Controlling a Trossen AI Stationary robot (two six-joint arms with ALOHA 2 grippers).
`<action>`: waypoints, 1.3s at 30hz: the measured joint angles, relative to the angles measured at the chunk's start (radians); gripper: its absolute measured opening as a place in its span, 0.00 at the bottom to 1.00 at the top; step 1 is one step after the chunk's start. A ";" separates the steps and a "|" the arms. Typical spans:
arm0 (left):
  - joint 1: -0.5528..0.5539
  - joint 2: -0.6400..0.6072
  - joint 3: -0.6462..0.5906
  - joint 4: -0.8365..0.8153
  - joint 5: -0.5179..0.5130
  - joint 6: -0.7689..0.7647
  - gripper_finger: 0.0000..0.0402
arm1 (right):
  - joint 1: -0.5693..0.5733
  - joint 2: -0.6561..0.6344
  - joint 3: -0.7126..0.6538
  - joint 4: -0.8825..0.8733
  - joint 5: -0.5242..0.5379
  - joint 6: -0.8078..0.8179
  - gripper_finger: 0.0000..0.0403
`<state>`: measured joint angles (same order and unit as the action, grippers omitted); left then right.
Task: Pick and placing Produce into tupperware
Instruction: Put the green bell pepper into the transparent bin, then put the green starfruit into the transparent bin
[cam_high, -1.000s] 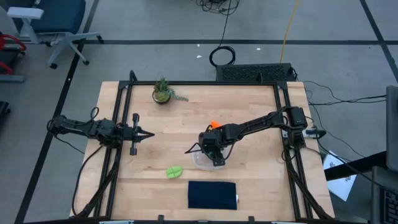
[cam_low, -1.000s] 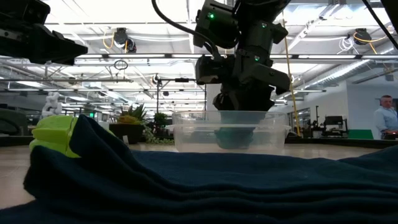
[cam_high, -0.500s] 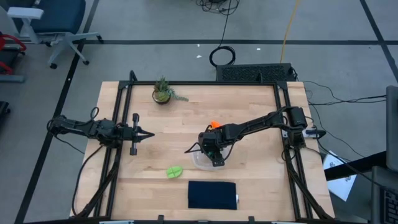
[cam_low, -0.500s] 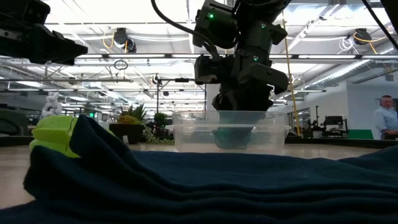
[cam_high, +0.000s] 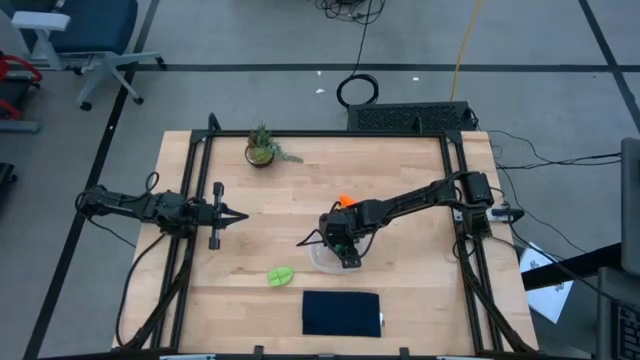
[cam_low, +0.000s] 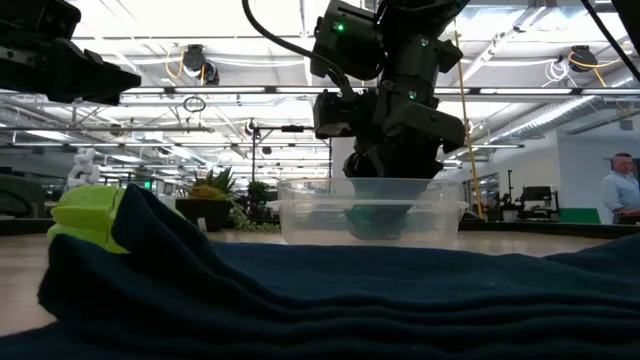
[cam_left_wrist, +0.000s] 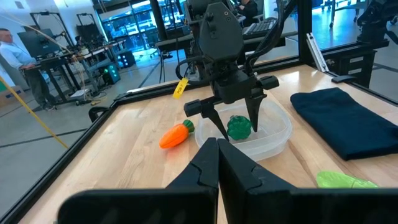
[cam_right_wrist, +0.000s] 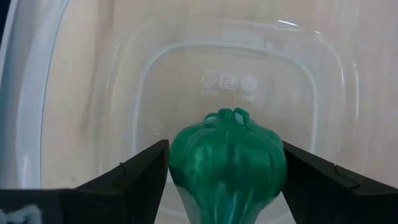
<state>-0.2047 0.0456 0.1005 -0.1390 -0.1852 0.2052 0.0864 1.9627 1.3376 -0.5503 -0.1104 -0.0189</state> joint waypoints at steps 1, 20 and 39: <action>0.000 0.000 0.000 0.000 0.000 -0.001 0.00 | 0.000 -0.002 0.000 0.000 0.000 0.000 0.68; 0.000 0.000 0.000 0.001 0.000 -0.001 0.00 | 0.000 -0.118 0.002 -0.040 0.034 0.015 0.68; 0.000 0.000 0.000 0.007 0.000 0.000 0.00 | 0.008 -0.176 0.003 -0.056 0.077 -0.047 0.29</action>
<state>-0.2043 0.0460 0.1005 -0.1318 -0.1848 0.2050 0.0943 1.7863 1.3411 -0.6064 -0.0338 -0.0660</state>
